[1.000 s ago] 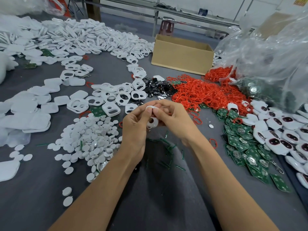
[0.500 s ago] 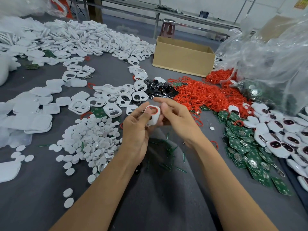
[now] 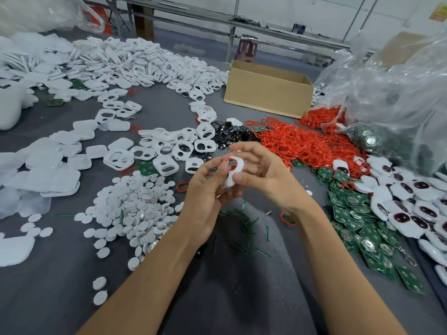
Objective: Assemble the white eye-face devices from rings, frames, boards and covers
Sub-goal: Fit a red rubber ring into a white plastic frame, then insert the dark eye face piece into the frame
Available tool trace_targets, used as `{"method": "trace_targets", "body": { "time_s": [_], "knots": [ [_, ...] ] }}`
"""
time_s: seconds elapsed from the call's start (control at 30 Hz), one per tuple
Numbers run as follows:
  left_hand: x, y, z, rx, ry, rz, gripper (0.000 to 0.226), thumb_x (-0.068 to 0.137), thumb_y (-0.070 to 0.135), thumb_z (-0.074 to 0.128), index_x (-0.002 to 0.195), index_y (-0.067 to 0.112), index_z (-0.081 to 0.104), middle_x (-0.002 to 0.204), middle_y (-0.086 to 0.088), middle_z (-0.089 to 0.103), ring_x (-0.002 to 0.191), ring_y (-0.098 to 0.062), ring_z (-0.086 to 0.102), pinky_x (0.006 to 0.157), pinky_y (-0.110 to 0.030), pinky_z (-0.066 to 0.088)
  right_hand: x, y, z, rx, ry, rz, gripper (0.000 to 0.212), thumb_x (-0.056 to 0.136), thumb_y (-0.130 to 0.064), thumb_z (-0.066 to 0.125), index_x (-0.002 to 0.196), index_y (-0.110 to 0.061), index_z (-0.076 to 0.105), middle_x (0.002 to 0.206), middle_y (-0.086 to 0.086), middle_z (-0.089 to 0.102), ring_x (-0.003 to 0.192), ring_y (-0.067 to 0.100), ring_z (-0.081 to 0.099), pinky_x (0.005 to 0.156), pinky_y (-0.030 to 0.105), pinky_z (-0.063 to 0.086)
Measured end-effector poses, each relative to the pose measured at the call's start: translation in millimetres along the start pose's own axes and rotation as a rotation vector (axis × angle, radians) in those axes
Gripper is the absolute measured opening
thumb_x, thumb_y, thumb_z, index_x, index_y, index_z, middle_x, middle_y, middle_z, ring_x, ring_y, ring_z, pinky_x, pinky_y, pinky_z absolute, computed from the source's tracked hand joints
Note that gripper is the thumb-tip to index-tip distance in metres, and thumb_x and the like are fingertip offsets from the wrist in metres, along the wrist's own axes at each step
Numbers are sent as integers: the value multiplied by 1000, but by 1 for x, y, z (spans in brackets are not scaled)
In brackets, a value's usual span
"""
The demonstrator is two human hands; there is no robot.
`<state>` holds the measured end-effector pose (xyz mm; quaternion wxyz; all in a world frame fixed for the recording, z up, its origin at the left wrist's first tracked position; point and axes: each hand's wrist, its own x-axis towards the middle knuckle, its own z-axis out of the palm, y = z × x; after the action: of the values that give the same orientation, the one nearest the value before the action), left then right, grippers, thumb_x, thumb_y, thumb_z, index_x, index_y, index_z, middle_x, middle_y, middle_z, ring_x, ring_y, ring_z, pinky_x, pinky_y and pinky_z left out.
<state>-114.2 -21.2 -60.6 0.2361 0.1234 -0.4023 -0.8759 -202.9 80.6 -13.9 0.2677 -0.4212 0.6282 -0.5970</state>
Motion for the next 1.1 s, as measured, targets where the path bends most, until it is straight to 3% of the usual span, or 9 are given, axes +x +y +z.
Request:
{"method": "trace_targets", "body": {
  "time_s": [0.2, 0.3, 0.4, 0.47, 0.57, 0.73, 0.8, 0.93, 1.1],
  "knots": [
    [-3, -6, 1, 129, 117, 109, 25, 92, 9, 61, 116, 3, 57, 93, -9, 72, 75, -14, 71, 66, -26, 59, 2, 6, -1, -106, 46, 19, 35, 82, 10, 64, 113, -2, 53, 102, 12, 65, 83, 12, 63, 78, 21, 52],
    [-3, -8, 2, 280, 147, 147, 14, 98, 16, 53, 104, 10, 65, 97, -7, 71, 80, -11, 70, 69, -24, 58, 3, 9, 0, -282, 153, 10, 33, 75, 0, 77, 104, -4, 60, 90, 3, 68, 80, 10, 64, 78, 27, 52],
    [-4, -7, 6, 220, 82, 14, 29, 101, 29, 45, 97, 14, 69, 91, -5, 73, 78, -10, 67, 73, -26, 58, 5, 9, 1, -614, 254, -58, 30, 67, -10, 85, 93, -11, 70, 84, -1, 69, 76, 14, 63, 75, 28, 51],
    [-6, -7, 8, 156, 33, -42, 30, 101, 27, 46, 93, 10, 69, 79, -4, 72, 67, -9, 65, 66, -27, 59, 7, 9, 7, -771, 274, -184, 19, 68, -5, 82, 85, -7, 75, 85, 4, 71, 75, 19, 64, 70, 21, 46],
    [-5, -4, 7, 131, 155, -45, 32, 102, 17, 45, 81, 11, 69, 66, -2, 69, 54, -10, 61, 49, -24, 52, 9, 8, 15, -831, 198, -234, 19, 69, -3, 80, 87, -7, 78, 91, 3, 72, 81, 13, 64, 72, 10, 42],
    [2, 11, -6, 69, 413, 89, 26, 104, 15, 42, 91, 5, 63, 79, -10, 71, 65, -17, 70, 47, -27, 55, 19, 12, 11, -667, 382, -168, 20, 84, -2, 67, 99, -14, 76, 91, -9, 71, 80, 1, 63, 76, 15, 49],
    [3, 16, -9, 60, 466, 145, 21, 103, 14, 41, 94, 8, 58, 84, -13, 67, 68, -21, 70, 46, -28, 55, 32, 18, 13, -782, 438, -124, 19, 86, -1, 62, 95, -10, 76, 92, 0, 75, 82, 10, 66, 79, 20, 49],
    [3, 21, -13, 34, 483, 136, 15, 98, 1, 46, 111, 0, 52, 101, -22, 62, 79, -29, 71, 56, -29, 58, 61, 36, 28, -960, 311, 55, 13, 84, -18, 66, 81, -8, 74, 80, 12, 72, 77, 27, 64, 75, 37, 50],
    [4, 19, -15, 102, 471, 103, 32, 90, -15, 44, 121, -9, 49, 118, -31, 59, 86, -28, 71, 59, -25, 57, 67, 47, 32, -882, 375, 100, 6, 76, -11, 74, 78, -16, 71, 70, -2, 63, 68, 14, 59, 68, 27, 49]
  ]
}}
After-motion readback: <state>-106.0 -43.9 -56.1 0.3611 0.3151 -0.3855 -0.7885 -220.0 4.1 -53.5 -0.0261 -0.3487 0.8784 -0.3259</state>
